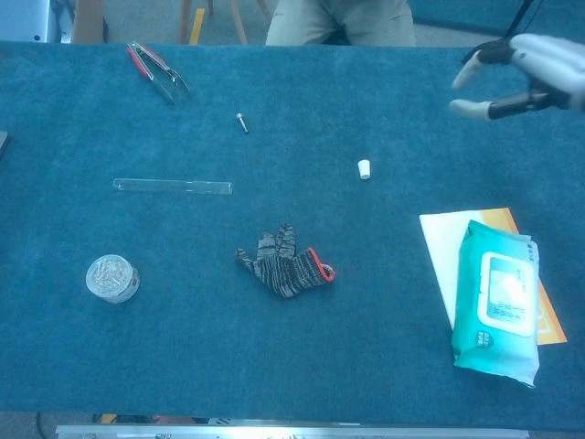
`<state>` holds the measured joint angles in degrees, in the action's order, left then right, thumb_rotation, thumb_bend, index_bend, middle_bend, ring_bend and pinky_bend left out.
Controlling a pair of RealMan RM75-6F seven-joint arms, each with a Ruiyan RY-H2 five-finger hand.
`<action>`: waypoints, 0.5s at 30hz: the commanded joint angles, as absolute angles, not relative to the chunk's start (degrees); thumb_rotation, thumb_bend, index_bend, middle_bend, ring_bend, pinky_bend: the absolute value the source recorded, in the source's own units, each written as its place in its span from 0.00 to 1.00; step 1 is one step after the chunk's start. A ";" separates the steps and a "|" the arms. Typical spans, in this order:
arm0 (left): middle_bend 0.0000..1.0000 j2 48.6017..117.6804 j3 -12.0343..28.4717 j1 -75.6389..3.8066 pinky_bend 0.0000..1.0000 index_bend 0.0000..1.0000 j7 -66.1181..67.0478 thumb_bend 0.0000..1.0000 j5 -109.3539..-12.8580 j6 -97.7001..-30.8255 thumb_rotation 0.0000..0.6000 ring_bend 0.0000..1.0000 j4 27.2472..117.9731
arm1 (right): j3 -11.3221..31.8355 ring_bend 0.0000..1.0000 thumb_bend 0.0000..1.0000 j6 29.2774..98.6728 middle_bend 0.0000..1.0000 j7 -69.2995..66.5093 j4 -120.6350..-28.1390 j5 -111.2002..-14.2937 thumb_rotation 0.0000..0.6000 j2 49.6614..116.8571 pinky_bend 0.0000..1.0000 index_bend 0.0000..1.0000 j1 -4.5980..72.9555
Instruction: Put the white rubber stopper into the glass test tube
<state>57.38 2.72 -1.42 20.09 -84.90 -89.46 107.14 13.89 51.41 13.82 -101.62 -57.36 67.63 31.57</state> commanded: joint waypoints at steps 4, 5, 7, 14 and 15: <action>0.23 57.27 2.80 -1.63 0.08 0.26 19.48 0.34 -84.76 -89.14 1.00 0.07 106.59 | 12.50 0.01 0.24 49.72 0.16 18.35 -97.90 -52.55 0.48 73.48 0.12 0.34 35.92; 0.23 57.26 2.82 -1.68 0.08 0.26 19.38 0.34 -84.72 -89.08 1.00 0.07 106.49 | 12.27 0.01 0.24 49.58 0.16 18.99 -97.33 -51.98 0.48 74.18 0.12 0.34 36.49; 0.23 57.26 2.86 -1.77 0.08 0.26 19.06 0.34 -84.62 -88.93 1.00 0.07 106.28 | 11.88 0.01 0.24 49.30 0.16 20.19 -96.18 -50.52 0.48 75.77 0.12 0.34 37.71; 0.23 57.46 2.92 -2.12 0.08 0.26 17.95 0.34 -84.06 -88.15 1.00 0.07 105.24 | 10.59 0.01 0.24 48.36 0.16 23.77 -92.89 -45.63 0.48 79.98 0.12 0.34 41.48; 0.23 57.48 2.92 -2.16 0.08 0.26 17.79 0.34 -84.01 -88.06 1.00 0.07 105.11 | 10.44 0.01 0.24 48.16 0.16 24.14 -92.51 -44.95 0.48 80.44 0.12 0.34 41.93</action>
